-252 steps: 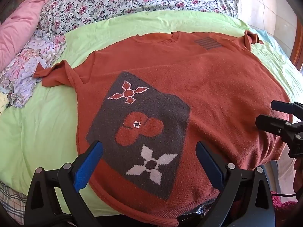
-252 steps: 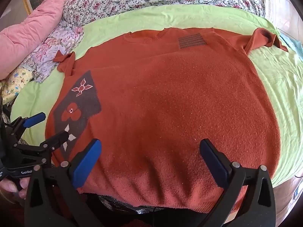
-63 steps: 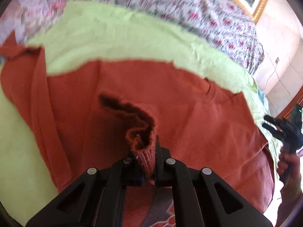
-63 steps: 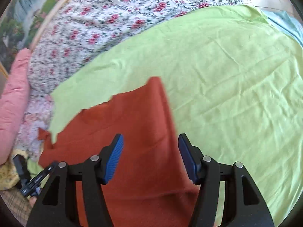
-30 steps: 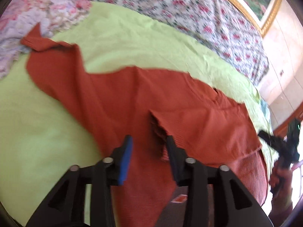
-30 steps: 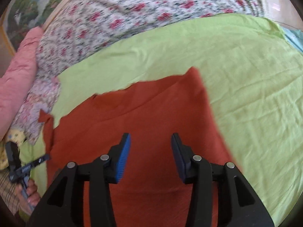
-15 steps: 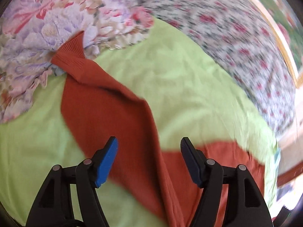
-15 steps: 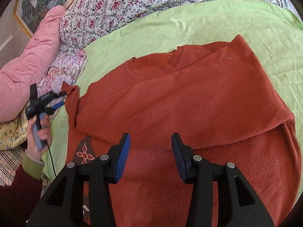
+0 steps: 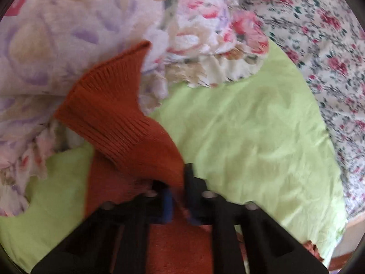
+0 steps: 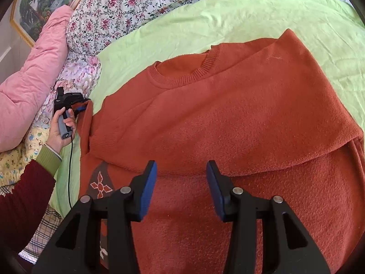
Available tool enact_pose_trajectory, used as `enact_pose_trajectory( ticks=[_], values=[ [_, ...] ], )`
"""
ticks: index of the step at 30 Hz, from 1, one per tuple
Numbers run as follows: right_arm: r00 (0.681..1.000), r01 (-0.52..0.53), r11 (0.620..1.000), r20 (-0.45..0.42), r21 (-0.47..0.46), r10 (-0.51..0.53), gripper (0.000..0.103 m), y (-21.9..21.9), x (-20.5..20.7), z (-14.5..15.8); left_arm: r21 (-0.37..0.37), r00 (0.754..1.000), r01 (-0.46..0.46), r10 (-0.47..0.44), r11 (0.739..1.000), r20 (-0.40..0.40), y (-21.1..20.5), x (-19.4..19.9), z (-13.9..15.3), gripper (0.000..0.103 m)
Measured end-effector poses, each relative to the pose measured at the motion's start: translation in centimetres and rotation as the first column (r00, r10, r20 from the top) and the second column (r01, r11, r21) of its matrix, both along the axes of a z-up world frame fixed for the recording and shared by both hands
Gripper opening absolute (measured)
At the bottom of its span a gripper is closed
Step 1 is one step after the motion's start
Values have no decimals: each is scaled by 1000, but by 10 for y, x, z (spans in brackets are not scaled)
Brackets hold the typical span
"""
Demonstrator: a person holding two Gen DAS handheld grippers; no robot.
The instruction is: Fold small clothes
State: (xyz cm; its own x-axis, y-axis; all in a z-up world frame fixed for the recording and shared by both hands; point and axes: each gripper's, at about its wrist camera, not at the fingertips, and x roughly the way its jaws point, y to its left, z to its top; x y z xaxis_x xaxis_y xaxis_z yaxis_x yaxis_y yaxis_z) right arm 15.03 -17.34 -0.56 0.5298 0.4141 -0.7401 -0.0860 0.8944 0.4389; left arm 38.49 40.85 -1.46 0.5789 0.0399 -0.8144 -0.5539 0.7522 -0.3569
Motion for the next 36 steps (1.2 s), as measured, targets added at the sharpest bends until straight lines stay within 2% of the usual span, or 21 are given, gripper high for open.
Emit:
enact_pose_trajectory(
  ticks=[3, 5, 9, 11, 14, 15, 18, 19, 20, 21, 24, 26, 28, 32, 33, 35, 36],
  values=[
    [1000, 2, 1000, 1, 1, -2, 46, 0, 0, 0, 44, 999, 35, -37, 998, 35, -18, -10, 12, 2],
    [1000, 5, 1000, 6, 9, -5, 46, -1, 0, 1, 70, 992, 94, -99, 993, 73, -41, -19, 26, 2],
    [1000, 17, 999, 7, 32, -17, 46, -4, -1, 2, 115, 962, 226, -240, 967, 132, -104, -42, 53, 2],
    [1000, 23, 999, 15, 42, -23, 46, -6, -5, 6, 136, 935, 291, -312, 947, 170, -139, -55, 68, 2],
    [999, 30, 998, 34, 48, -32, 46, -10, -13, 13, 167, 875, 397, -427, 903, 227, -192, -73, 91, 2],
    [999, 34, 998, 39, 50, -36, 46, -12, -15, 15, 180, 851, 434, -467, 883, 239, -211, -77, 99, 2],
    [997, 57, 996, 53, 62, -61, 46, -23, -24, 19, 205, 758, 560, -597, 802, 264, -272, -89, 117, 2],
    [996, 65, 996, 57, 64, -69, 46, -26, -26, 20, 228, 711, 611, -652, 758, 264, -299, -93, 122, 2],
    [994, 81, 994, 62, 69, -85, 46, -31, -29, 21, 238, 681, 640, -683, 731, 263, -318, -102, 126, 2],
    [993, 93, 993, 66, 72, -98, 46, -36, -31, 22, 251, 622, 696, -739, 673, 260, -346, -106, 127, 2],
    [982, 161, 983, 82, 85, -168, 46, -54, -42, 24, 281, 518, 779, -828, 560, 213, -407, -119, 116, 2],
    [973, 208, 974, 78, 93, -215, 46, -69, -47, 22, 281, 469, 821, -868, 497, 163, -443, -121, 97, 2],
    [965, 248, 964, 69, 96, -255, 46, -82, -52, 20, 267, 441, 851, -891, 452, 105, -472, -117, 70, 2],
    [953, 287, 953, 73, 95, -294, 46, -98, -57, 21, 221, 426, 883, -905, 414, -2, -499, -106, 18, 3],
    [951, 292, 952, 74, 93, -299, 46, -100, -58, 21, 210, 424, 886, -905, 412, -13, -500, -105, 10, 3],
    [949, 298, 950, 77, 94, -305, 46, -104, -60, 21, 186, 418, 895, -908, 405, -33, -500, -111, 2, 10],
    [949, 299, 950, 80, 94, -307, 46, -105, -59, 21, 173, 413, 900, -910, 401, -38, -499, -118, 0, 20]
  ],
)
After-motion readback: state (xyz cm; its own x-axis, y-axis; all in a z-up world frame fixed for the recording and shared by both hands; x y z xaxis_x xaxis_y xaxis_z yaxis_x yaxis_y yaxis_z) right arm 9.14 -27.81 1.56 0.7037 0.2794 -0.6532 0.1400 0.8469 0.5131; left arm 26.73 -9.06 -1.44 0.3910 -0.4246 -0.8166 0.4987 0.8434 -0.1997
